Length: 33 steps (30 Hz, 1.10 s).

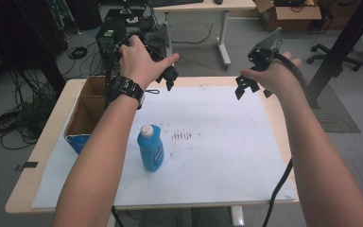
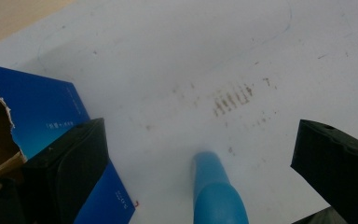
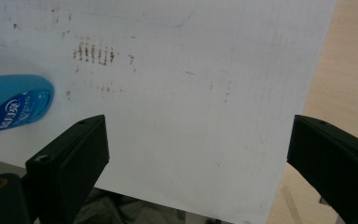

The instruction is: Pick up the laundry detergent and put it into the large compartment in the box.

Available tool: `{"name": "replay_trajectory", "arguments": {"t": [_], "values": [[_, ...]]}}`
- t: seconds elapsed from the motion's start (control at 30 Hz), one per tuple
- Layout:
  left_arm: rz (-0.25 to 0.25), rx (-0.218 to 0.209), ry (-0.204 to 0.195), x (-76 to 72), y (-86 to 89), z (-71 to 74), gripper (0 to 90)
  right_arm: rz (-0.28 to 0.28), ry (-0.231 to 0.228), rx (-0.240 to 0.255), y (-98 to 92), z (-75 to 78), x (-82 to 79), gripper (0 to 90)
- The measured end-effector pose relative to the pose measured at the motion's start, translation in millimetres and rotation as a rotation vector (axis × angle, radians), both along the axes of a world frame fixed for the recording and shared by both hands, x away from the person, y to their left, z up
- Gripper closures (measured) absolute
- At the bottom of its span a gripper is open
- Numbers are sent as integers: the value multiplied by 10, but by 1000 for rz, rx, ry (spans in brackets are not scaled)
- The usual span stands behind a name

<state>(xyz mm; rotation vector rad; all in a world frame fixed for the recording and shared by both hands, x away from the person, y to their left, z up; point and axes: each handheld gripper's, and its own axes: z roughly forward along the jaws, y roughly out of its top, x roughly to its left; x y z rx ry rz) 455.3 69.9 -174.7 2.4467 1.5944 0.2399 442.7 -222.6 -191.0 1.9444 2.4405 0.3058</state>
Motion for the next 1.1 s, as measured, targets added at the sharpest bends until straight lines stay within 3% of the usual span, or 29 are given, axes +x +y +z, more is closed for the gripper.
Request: {"name": "replay_trajectory", "arguments": {"t": [0.47, 1.1], "values": [[-2, 33, 9, -12, -27, -20, 41, 11, -1, 7, -13, -65, 24, 57], [-1, 48, 18, -383, 50, 11, 42, 24, -4, 12, 1, -154, -92, 57]]}}
